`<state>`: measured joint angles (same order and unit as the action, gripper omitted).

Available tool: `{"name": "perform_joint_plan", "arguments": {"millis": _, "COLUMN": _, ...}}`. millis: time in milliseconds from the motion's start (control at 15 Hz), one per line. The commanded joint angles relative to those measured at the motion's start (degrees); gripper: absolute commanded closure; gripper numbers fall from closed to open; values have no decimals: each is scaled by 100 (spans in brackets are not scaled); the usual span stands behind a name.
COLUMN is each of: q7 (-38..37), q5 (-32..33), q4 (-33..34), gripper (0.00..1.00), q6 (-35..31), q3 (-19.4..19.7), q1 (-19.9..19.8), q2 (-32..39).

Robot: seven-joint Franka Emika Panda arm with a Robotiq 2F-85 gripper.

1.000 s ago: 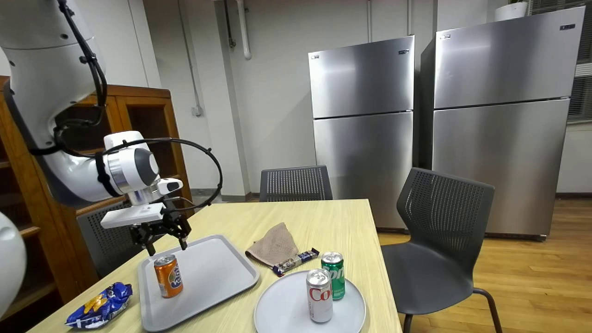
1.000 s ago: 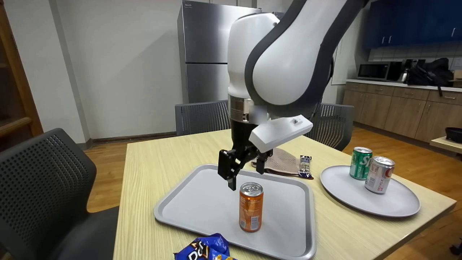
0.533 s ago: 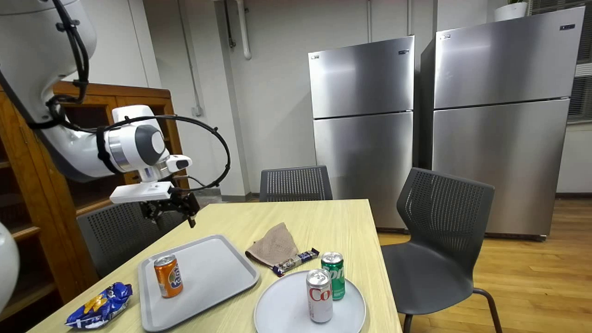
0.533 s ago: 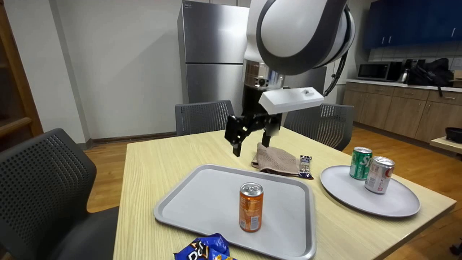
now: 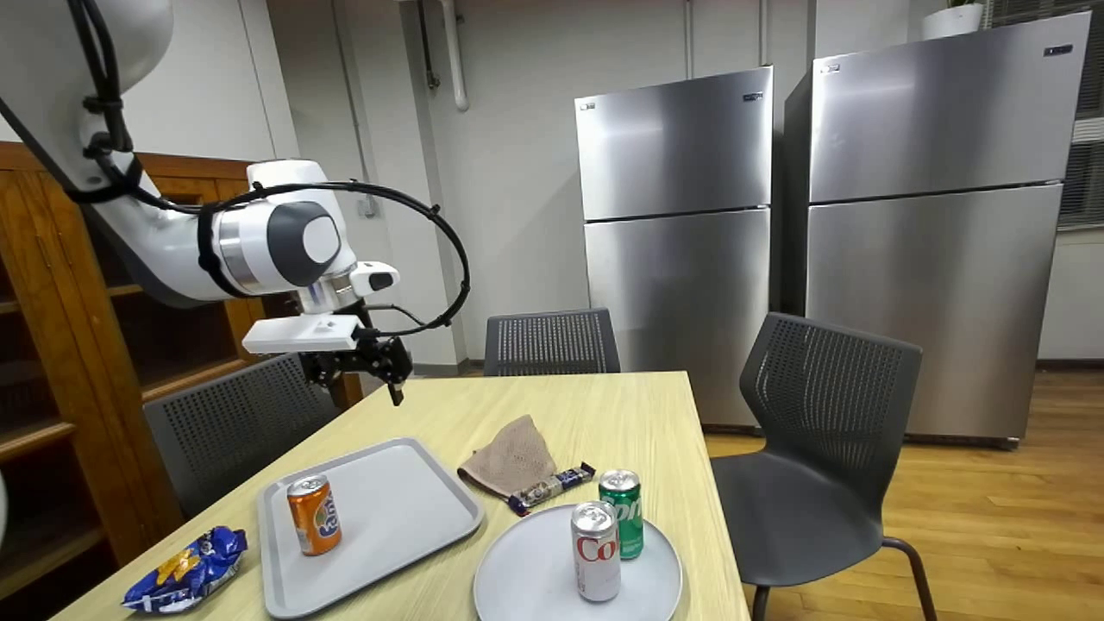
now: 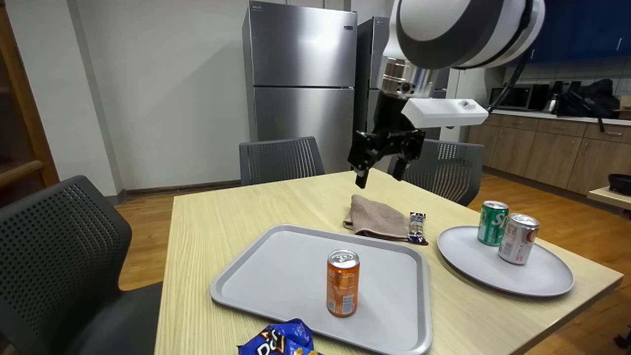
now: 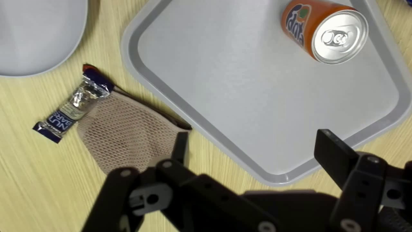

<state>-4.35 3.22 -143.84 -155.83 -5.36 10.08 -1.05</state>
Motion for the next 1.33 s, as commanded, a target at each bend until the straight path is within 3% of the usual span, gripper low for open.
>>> {"name": "perform_joint_plan", "arguments": {"millis": 0, "q7": 593, "q5": -298, "q4": -396, "gripper": 0, "q6": 78, "q3": 137, "q1": -301, "q2": -484}}
{"name": "perform_joint_plan", "arguments": {"millis": 667, "q7": 1247, "q5": -269, "q4": -653, "gripper": 0, "q6": 115, "q3": 847, "q1": -944, "q2": -718}}
{"name": "perform_joint_plan", "arguments": {"millis": 1267, "q7": 1051, "q5": -242, "q4": -335, "gripper": 0, "q6": 122, "q3": 1345, "q1": -1507, "q2": -318}}
